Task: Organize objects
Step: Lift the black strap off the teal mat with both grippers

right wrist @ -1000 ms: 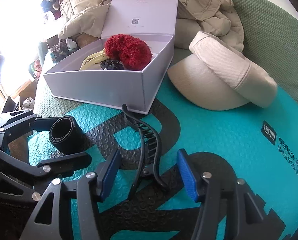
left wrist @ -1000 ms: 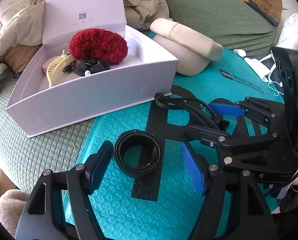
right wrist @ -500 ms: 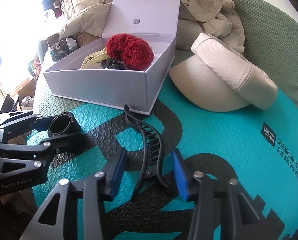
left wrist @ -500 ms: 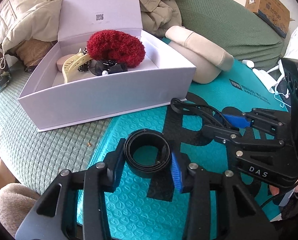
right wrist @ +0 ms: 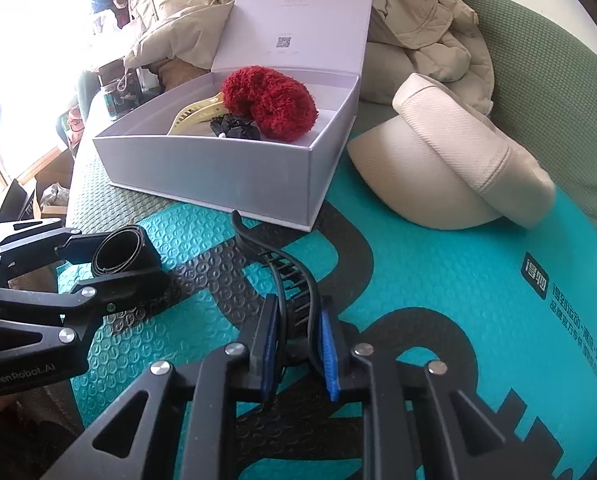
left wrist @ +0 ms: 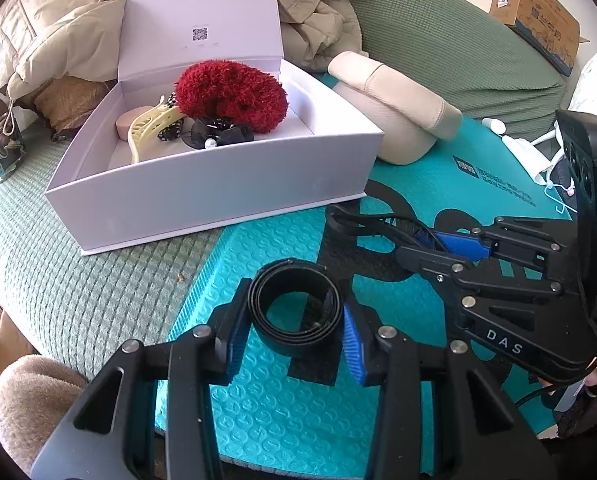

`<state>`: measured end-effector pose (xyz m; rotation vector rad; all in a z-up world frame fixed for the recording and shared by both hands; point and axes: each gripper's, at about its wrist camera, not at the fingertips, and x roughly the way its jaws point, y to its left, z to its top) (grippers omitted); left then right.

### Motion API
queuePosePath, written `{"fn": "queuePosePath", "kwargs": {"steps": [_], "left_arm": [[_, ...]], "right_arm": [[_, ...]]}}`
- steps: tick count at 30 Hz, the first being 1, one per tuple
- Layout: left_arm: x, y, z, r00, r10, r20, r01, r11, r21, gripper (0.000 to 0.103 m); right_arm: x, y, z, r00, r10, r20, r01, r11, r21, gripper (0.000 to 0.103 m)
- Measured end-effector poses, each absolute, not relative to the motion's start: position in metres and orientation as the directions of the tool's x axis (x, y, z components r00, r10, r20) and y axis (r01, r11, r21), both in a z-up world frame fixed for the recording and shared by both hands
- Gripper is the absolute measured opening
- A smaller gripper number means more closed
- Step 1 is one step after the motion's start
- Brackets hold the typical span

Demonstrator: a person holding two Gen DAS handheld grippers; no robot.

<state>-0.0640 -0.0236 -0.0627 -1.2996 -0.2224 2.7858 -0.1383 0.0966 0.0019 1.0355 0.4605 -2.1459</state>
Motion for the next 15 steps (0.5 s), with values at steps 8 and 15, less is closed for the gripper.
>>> {"fn": "queuePosePath", "kwargs": {"steps": [8,15], "left_arm": [[-0.053,-0.036,-0.055,-0.645,0.079,-0.76,0.063,-0.986,-0.156,0.038],[-0.039,-0.048,-0.047,-0.654,0.053,-0.754,0.097,-0.984,-0.153,0.038]], "right_arm": [[-0.128,0.089,0.01,-0.425,-0.461,-0.779,0.743,-0.669,-0.009,0.019],[-0.117,0.075,0.022,-0.408,-0.497,-0.766,0.781,-0.624,-0.011,0.019]]}}
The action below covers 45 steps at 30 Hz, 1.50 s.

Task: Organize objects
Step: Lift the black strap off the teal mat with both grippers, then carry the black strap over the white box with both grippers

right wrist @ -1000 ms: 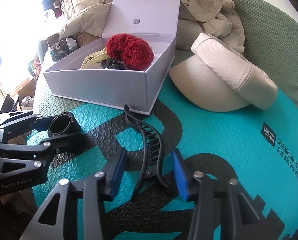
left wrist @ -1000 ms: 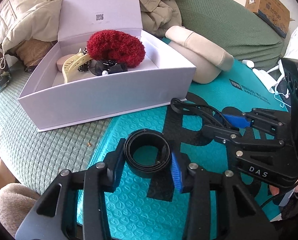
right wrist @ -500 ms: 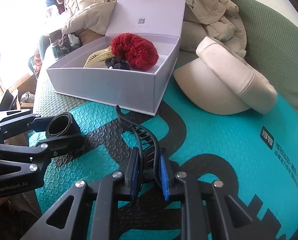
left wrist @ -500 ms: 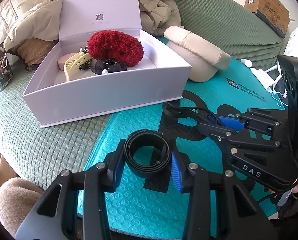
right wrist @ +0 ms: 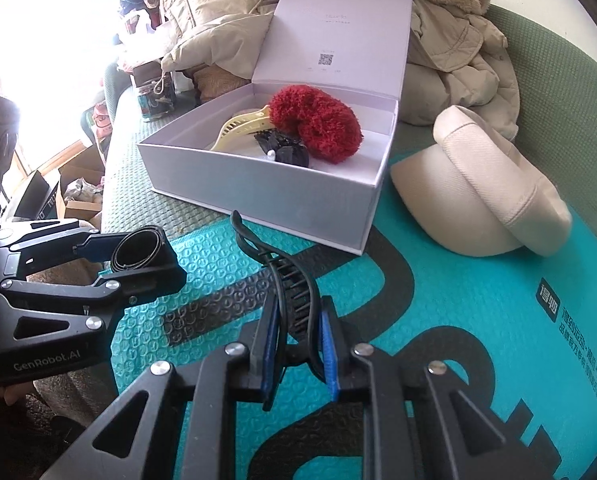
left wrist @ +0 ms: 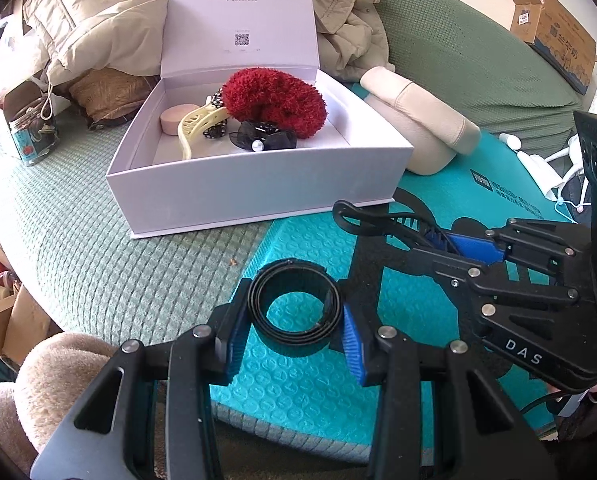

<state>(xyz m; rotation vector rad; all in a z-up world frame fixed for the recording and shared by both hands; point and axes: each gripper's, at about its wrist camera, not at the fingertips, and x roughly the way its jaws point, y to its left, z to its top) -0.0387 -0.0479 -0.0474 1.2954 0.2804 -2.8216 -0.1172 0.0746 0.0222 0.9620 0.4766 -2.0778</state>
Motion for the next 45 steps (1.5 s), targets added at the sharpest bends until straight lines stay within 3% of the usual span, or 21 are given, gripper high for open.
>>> {"fn": "queuePosePath", "kwargs": {"steps": [15,28,45], "left_arm": [[-0.01,-0.086,-0.01,-0.694,-0.027,-0.719,0.206,-0.965,-0.163,0.038],[-0.007,-0.103,0.047,-0.705,-0.114,-0.7,0.239,-0.967,-0.084,0.038],[-0.056,-0.121,0.041,-0.672,-0.101,-0.733,0.223,-0.972,-0.07,0.038]], "right_arm": [[-0.091,0.047,0.059,-0.372,-0.591,-0.715,0.851,-0.526,-0.008,0.019],[-0.086,0.032,0.108,-0.349,-0.659,-0.666,0.881,-0.473,0.007,0.019],[-0.124,0.01,0.105,-0.352,-0.645,-0.679,0.875,-0.484,0.006,0.019]]}}
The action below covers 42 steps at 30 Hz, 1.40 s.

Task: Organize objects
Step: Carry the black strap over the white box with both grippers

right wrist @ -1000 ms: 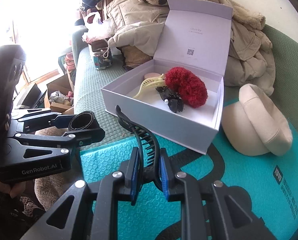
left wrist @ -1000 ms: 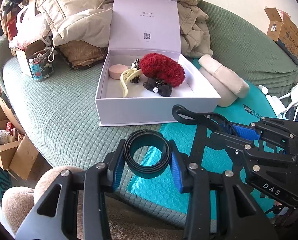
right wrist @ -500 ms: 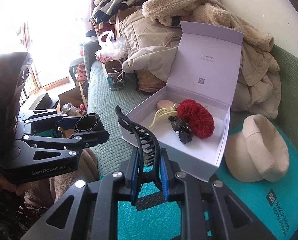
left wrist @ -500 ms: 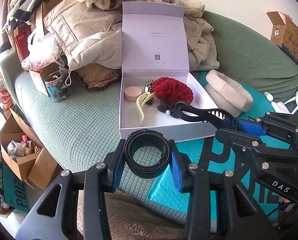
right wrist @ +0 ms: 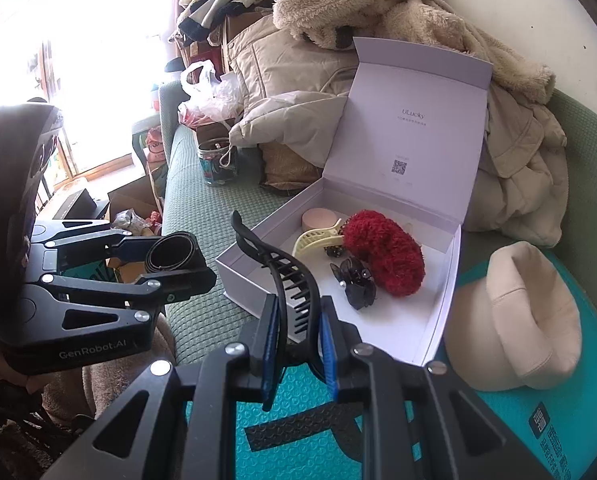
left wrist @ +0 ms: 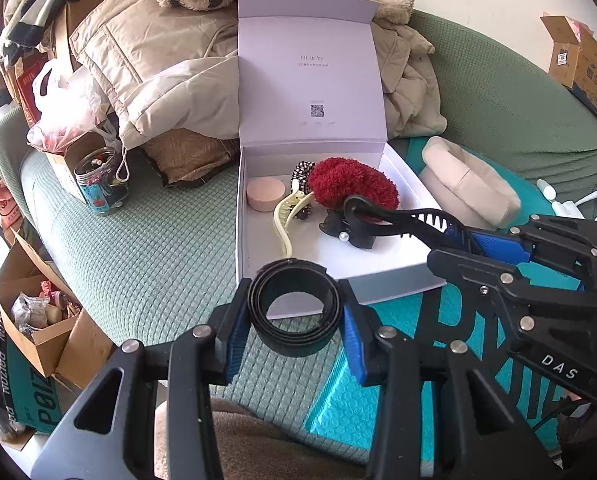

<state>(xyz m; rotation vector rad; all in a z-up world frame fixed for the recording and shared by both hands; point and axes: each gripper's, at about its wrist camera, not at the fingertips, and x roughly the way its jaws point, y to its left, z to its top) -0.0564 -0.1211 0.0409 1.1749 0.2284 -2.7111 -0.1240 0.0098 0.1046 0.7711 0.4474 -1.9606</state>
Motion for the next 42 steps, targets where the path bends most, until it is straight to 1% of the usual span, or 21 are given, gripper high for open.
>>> {"fn": "queuePosePath", "kwargs": {"steps": [18,34,42], "left_arm": [[-0.131,-0.131,0.018,-0.636,-0.04,-0.771,0.164,-0.983,-0.085,0.038],[-0.197,-0.136,0.011,-0.631,-0.024,-0.776,0.112,-0.992,-0.06,0.038],[-0.225,-0.146,0.016,-0.642,-0.037,-0.766,0.102,-0.994,-0.038,0.038]], "right_arm": [[-0.18,-0.004,0.088,-0.363,-0.617,-0.699,0.854,-0.521,0.017,0.019],[-0.234,-0.021,0.079,-0.382,-0.606,-0.698,0.842,-0.539,0.007,0.019],[-0.255,-0.03,0.076,-0.387,-0.601,-0.7,0.838,-0.546,0.006,0.019]]}}
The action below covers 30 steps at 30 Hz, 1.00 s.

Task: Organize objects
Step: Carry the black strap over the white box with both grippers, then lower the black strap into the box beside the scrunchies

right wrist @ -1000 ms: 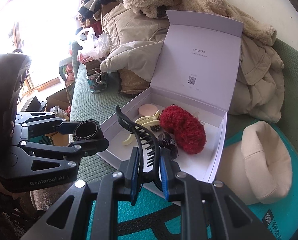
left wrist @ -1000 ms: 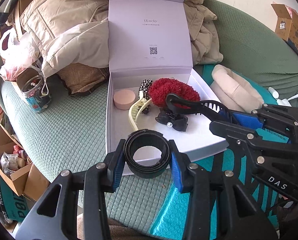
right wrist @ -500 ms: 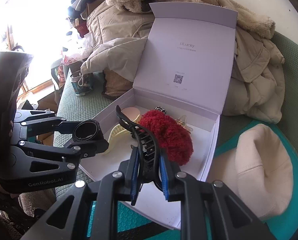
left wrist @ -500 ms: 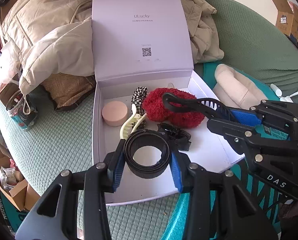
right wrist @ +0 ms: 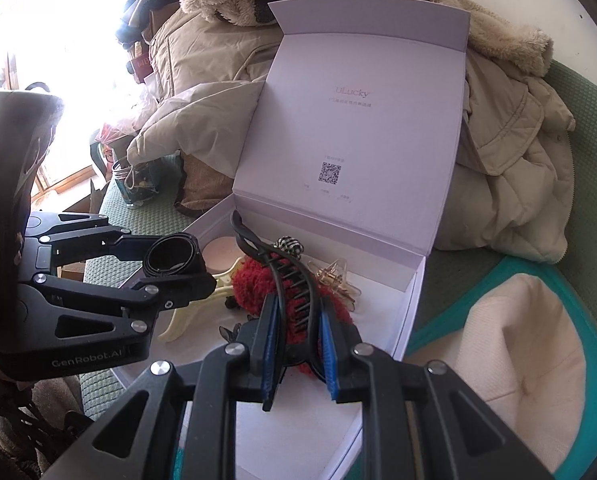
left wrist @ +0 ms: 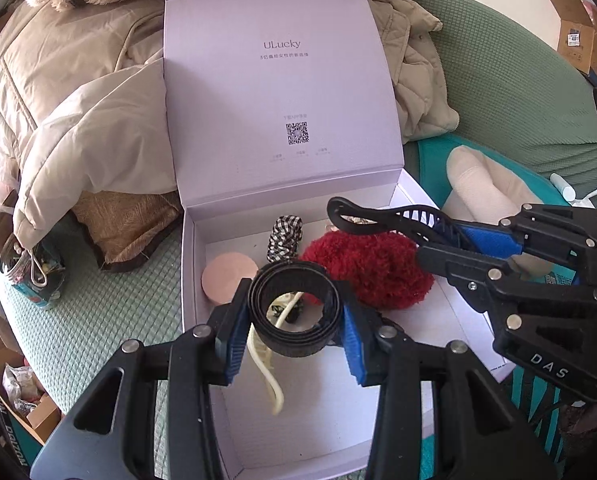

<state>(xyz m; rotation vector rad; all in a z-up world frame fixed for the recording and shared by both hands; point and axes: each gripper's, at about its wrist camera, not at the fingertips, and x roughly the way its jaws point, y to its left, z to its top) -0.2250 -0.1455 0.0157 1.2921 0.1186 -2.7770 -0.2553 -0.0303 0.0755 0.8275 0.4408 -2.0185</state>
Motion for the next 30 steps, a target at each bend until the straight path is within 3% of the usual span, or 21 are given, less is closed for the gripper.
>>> {"fn": "queuePosePath", "kwargs": {"steps": [30], "left_arm": [[-0.294,-0.173,-0.026,-0.585,-0.044,-0.81,0.08,-0.997,-0.004,0.039]], "right_arm": [[-0.301,-0.066,0.042,-0.379,-0.531,-0.758,0.814,-0.581,0.001,0.019]]}}
